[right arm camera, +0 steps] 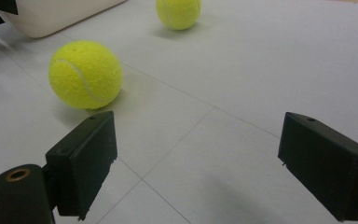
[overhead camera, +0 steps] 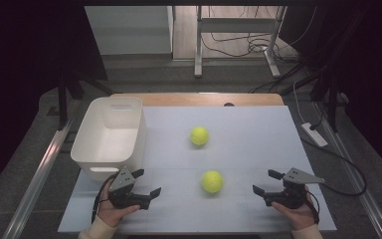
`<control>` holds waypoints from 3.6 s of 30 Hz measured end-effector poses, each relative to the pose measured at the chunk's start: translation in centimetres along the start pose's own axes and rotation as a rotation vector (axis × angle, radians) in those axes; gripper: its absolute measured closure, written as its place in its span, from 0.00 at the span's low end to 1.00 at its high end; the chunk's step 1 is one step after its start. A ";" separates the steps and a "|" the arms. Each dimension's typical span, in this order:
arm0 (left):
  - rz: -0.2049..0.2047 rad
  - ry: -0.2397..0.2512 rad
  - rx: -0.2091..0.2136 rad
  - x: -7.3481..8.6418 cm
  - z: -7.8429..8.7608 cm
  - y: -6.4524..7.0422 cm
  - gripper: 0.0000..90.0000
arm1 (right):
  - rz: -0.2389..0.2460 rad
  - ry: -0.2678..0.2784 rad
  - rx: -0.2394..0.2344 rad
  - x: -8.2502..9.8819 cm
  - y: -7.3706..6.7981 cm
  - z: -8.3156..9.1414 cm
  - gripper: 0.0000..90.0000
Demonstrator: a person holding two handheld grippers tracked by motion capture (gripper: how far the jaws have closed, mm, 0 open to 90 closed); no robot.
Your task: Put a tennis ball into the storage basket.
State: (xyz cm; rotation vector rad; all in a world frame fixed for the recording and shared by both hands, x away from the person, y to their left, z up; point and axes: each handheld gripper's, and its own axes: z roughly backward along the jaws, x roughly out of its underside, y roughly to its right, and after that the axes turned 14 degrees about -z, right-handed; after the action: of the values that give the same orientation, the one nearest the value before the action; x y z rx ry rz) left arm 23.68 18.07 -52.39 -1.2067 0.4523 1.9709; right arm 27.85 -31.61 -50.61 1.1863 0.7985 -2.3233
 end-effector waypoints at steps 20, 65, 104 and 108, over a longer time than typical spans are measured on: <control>-0.009 0.008 0.015 -0.3 -0.3 0.3 0.10 | -0.012 -0.001 0.006 0.1 0.2 0.0 0.13; -0.028 -0.027 0.072 -4.8 -2.5 1.7 0.10 | -0.022 -0.008 0.024 0.2 0.5 0.1 0.14; -0.072 -0.065 0.167 -9.3 -5.5 2.3 0.09 | -0.024 -0.017 0.038 0.2 0.7 -0.1 0.15; -0.078 -0.078 0.178 -9.5 -5.9 2.3 0.09 | -0.023 -0.018 0.040 0.2 0.7 -0.1 0.15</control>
State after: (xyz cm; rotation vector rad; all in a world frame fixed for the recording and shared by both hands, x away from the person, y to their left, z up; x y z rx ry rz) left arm 27.93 8.80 -47.24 -1.0172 0.5216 1.8622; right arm 28.23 -32.08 -51.07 1.1766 0.7667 -2.3757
